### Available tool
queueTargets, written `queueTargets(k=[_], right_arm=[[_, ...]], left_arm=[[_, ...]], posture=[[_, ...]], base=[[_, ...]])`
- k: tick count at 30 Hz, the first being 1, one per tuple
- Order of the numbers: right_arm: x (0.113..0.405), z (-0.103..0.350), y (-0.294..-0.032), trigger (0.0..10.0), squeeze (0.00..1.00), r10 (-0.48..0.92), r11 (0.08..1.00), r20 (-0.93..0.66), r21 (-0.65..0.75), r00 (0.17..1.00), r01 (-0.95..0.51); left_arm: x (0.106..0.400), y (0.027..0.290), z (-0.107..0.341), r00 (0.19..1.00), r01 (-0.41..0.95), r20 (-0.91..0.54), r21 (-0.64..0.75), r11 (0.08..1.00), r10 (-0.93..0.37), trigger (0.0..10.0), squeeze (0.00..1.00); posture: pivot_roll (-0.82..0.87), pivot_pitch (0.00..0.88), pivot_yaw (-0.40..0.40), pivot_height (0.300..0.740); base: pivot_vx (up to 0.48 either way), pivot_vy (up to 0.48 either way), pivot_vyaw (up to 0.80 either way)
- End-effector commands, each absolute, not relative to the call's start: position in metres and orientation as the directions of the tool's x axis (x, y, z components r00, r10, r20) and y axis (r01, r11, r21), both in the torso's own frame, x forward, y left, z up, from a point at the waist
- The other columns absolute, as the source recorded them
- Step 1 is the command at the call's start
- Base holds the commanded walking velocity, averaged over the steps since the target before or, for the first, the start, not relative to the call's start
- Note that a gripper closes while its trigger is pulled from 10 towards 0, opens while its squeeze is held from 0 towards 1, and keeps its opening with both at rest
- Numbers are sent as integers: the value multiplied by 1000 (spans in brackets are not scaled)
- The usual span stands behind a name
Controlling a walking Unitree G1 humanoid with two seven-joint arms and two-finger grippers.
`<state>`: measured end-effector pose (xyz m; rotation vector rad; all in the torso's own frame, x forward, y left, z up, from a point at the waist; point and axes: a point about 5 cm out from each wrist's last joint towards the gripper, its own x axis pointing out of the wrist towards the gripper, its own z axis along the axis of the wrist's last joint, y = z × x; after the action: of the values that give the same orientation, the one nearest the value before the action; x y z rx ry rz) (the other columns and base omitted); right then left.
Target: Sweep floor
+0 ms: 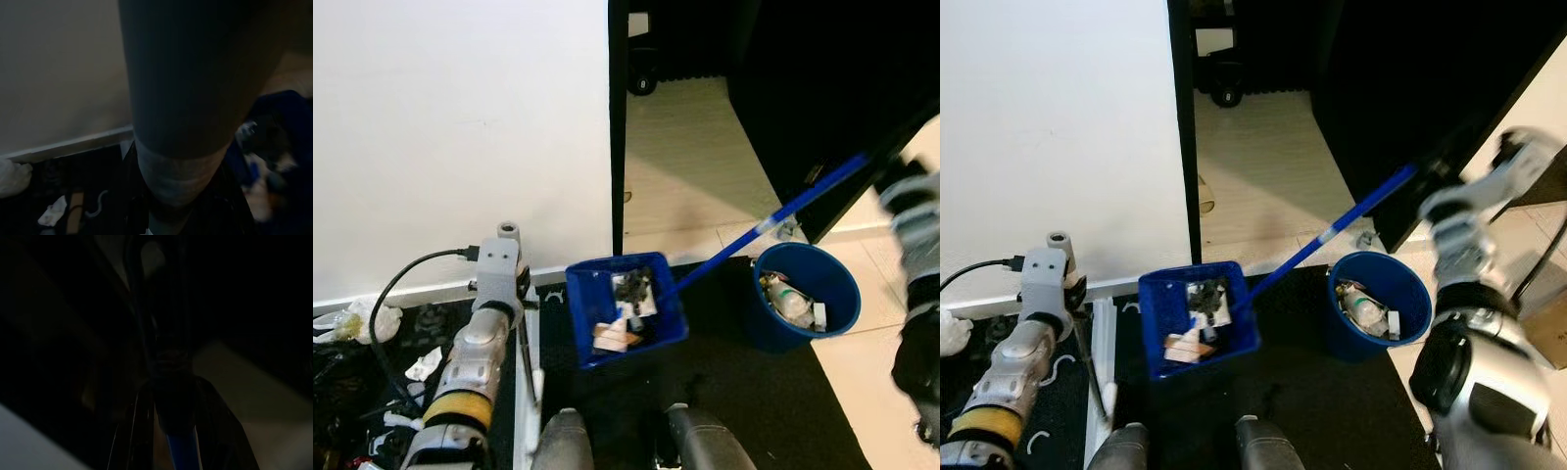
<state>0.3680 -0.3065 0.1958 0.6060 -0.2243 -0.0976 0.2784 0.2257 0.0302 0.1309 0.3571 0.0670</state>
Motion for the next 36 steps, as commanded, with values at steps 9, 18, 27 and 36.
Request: queueTargets(k=[9, 18, 27, 36], right_arm=[[380, 238, -294, 10000, 0, -158, 877, 318, 481, 935, -15], [386, 241, -280, 10000, 0, -120, 900, 328, 434, 937, -37], [389, 243, -277, 10000, 0, -112, 913, 327, 408, 938, -33], [391, 255, -281, 10000, 0, -154, 910, 332, 414, 931, 3]], left_arm=[[293, 217, 42, 954, -128, -258, 120, 984, 156, 10000, 0], [294, 221, 43, 948, -163, -253, 133, 978, 193, 10000, 0], [296, 228, 43, 936, -216, -248, 148, 965, 248, 10000, 0], [297, 233, 43, 927, -244, -252, 154, 957, 277, 10000, 0]], posture=[[60, 0, -69, 740], [60, 0, -74, 740], [54, 0, -81, 740], [52, 0, -82, 740]], base=[[0, -466, 0], [0, -480, 515], [0, -480, 769], [0, -480, 755]])
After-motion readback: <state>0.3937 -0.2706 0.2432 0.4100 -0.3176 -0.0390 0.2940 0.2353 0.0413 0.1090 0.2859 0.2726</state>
